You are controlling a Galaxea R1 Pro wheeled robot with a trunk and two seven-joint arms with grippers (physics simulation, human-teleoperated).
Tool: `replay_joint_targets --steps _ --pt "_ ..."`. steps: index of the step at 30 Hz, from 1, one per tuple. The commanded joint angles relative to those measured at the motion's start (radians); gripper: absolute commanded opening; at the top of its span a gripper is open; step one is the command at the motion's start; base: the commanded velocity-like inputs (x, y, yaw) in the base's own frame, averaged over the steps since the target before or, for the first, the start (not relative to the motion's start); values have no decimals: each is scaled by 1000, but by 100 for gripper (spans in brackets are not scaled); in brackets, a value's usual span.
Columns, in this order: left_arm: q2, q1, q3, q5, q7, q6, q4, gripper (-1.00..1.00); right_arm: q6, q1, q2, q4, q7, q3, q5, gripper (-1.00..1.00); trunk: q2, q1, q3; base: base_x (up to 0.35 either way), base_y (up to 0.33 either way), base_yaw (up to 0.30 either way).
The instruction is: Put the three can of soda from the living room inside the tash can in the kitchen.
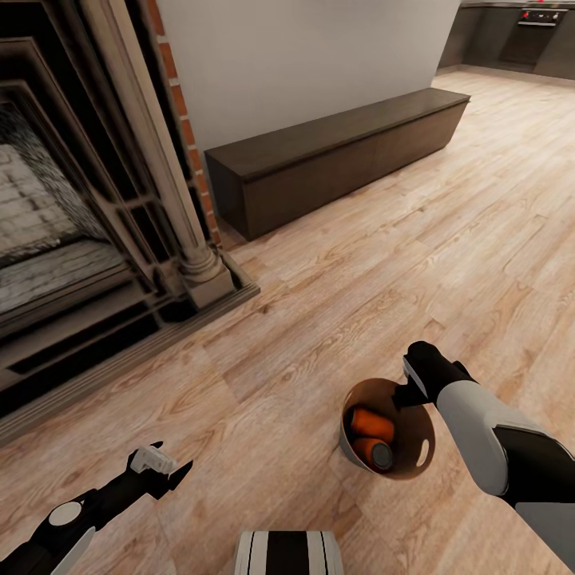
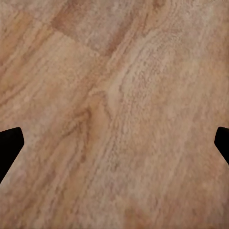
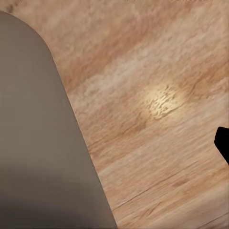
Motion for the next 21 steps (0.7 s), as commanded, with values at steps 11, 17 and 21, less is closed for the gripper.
replay_joint_targets --steps 11,17,21 --pt "-1 0 -1 0 18 1 0 100 0 2 2 1 0 0 0 100 2 -4 31 0 0 0" --pt "-3 0 -1 -1 61 4 2 100 0 6 3 1 0 0 0 100 3 -6 54 0 0 0" --pt "-3 0 -2 0 66 4 38 100 0 7 4 2 0 0 0 100 4 -8 70 0 0 0"
